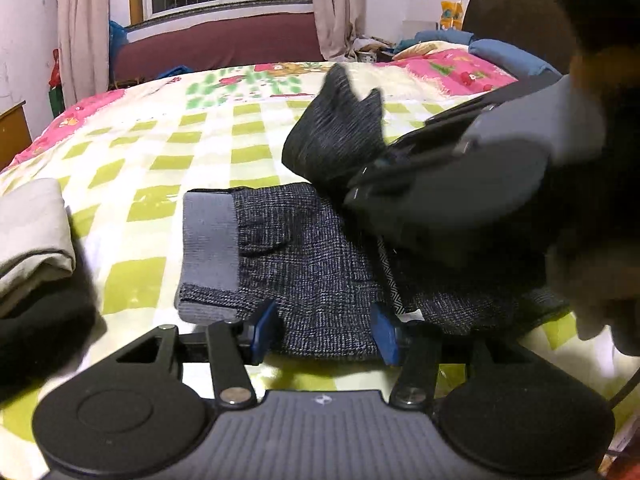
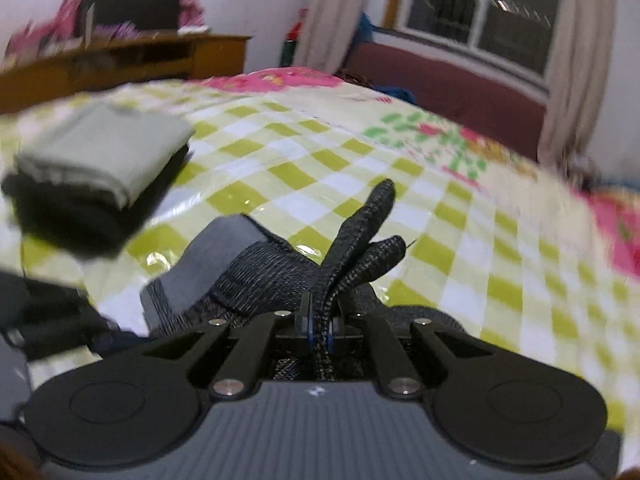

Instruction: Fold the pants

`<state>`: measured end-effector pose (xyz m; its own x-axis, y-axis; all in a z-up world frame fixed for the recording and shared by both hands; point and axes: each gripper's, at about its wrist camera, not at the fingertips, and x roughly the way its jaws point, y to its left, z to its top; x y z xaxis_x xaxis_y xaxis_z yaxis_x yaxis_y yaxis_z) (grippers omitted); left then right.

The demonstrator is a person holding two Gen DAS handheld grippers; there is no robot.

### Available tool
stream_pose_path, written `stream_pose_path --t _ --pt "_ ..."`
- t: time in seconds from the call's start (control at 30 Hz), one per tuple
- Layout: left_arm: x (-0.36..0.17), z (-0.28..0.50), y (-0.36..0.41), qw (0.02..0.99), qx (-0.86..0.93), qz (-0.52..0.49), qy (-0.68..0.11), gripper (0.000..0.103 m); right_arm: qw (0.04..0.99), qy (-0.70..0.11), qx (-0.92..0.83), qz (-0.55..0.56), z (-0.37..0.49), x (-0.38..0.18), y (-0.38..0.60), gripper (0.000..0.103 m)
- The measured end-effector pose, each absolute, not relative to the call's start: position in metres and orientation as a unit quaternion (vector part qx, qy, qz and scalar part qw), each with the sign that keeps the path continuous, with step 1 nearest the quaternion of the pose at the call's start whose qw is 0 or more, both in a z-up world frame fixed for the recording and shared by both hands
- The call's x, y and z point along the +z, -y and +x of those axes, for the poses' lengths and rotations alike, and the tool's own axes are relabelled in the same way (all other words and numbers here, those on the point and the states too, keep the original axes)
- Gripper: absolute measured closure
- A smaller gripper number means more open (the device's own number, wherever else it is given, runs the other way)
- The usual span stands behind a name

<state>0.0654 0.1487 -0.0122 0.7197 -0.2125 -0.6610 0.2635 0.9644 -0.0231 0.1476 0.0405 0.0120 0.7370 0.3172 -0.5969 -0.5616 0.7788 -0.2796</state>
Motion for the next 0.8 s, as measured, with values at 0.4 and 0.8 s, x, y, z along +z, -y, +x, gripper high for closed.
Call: stream_pose_path --t 0.4,0.8 --pt "-0.011 0.051 -0.165 0.926 -0.129 0.028 -0.353 0.037 0.891 -0.248 0.278 -0.259 0.144 0.004 -0.061 0.095" --pt "-0.019 0.045 -0.177 0.92 -0.118 0.028 -0.373 0.037 0.853 -0.229 0.35 -0.311 0.141 -0.003 -0.088 0.093"
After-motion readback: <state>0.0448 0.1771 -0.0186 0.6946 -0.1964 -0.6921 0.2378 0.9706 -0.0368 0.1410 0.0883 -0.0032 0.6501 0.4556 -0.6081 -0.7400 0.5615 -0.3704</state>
